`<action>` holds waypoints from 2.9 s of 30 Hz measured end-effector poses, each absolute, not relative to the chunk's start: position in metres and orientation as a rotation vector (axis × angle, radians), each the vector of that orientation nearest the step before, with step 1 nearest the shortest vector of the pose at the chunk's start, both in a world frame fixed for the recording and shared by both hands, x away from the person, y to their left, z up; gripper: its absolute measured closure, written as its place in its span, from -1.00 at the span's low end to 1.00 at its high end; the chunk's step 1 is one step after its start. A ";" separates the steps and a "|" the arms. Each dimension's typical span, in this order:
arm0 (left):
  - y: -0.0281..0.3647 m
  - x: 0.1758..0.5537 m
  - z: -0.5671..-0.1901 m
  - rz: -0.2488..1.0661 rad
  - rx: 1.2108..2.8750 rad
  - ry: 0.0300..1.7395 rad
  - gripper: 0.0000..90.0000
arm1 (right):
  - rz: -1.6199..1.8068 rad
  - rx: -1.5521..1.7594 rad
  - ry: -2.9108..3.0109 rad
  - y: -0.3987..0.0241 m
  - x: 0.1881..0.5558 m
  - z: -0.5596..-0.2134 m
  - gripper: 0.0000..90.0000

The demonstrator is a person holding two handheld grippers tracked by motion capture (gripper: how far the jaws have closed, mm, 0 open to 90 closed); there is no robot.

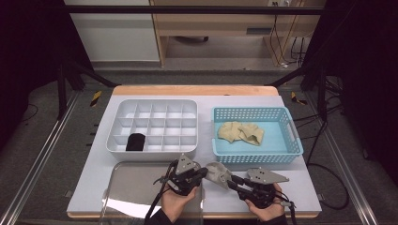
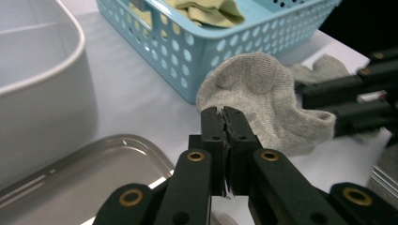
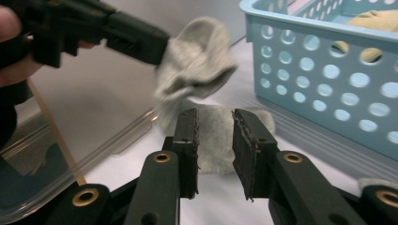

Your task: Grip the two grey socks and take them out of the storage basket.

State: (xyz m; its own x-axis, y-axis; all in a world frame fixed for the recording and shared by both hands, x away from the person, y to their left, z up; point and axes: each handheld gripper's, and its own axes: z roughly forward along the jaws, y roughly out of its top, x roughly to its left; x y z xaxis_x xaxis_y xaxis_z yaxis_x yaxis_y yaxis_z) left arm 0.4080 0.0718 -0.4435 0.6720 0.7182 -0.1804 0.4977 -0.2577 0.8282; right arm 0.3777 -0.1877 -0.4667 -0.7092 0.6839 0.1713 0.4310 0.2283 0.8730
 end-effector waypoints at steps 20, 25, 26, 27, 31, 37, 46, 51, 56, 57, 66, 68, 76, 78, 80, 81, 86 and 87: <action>0.081 0.404 -0.442 0.265 1.891 0.958 0.94 | 1.532 1.020 2.349 -0.177 0.379 -0.472 0.98; 0.088 0.386 -0.445 0.236 1.914 0.919 0.94 | 1.594 1.064 2.339 -0.183 0.377 -0.458 0.98; 0.089 0.383 -0.445 0.238 1.916 0.915 0.94 | 1.587 1.084 2.347 -0.182 0.379 -0.456 0.98; 0.090 0.378 -0.447 0.243 1.921 0.912 0.94 | 1.576 1.097 2.345 -0.182 0.380 -0.456 0.98; 0.092 0.370 -0.452 0.261 1.962 0.907 0.93 | 1.494 1.130 2.351 -0.174 0.389 -0.463 0.97; 0.099 0.367 -0.461 0.273 2.015 0.913 0.83 | 1.376 1.105 2.378 -0.158 0.399 -0.475 0.97; 0.113 0.396 -0.440 0.326 2.013 0.964 0.37 | 1.291 1.104 2.409 -0.153 0.401 -0.478 0.94; 0.097 0.416 -0.441 0.314 2.066 0.952 0.30 | 1.265 1.097 2.408 -0.152 0.400 -0.479 0.82; 0.082 0.426 -0.452 0.320 2.094 0.964 0.33 | 1.293 1.101 2.375 -0.157 0.397 -0.475 0.61; 0.080 0.427 -0.454 0.317 2.099 0.969 0.35 | 1.303 1.088 2.366 -0.159 0.396 -0.474 0.58; 0.070 0.434 -0.467 0.320 2.142 1.011 0.58 | 1.337 1.057 2.362 -0.177 0.385 -0.473 0.52; 0.069 0.434 -0.468 0.316 2.134 1.009 0.70 | 1.342 1.037 2.381 -0.176 0.384 -0.475 0.50; 0.067 0.432 -0.467 0.334 2.127 0.991 0.96 | 1.371 1.001 2.422 -0.170 0.383 -0.478 0.47; 0.069 0.432 -0.465 0.334 2.118 0.981 0.97 | 1.368 0.996 2.440 -0.168 0.382 -0.480 0.51; 0.072 0.430 -0.461 0.330 2.103 0.978 0.98 | 1.343 0.999 2.467 -0.166 0.383 -0.482 0.69; 0.073 0.429 -0.460 0.329 2.100 0.975 0.98 | 1.332 1.001 2.478 -0.166 0.383 -0.483 0.85; 0.088 0.414 -0.453 0.324 2.074 0.946 0.98 | 1.379 1.040 2.455 -0.171 0.382 -0.476 0.99; 0.092 0.409 -0.452 0.313 2.069 0.942 0.98 | 1.408 1.050 2.440 -0.173 0.382 -0.473 0.99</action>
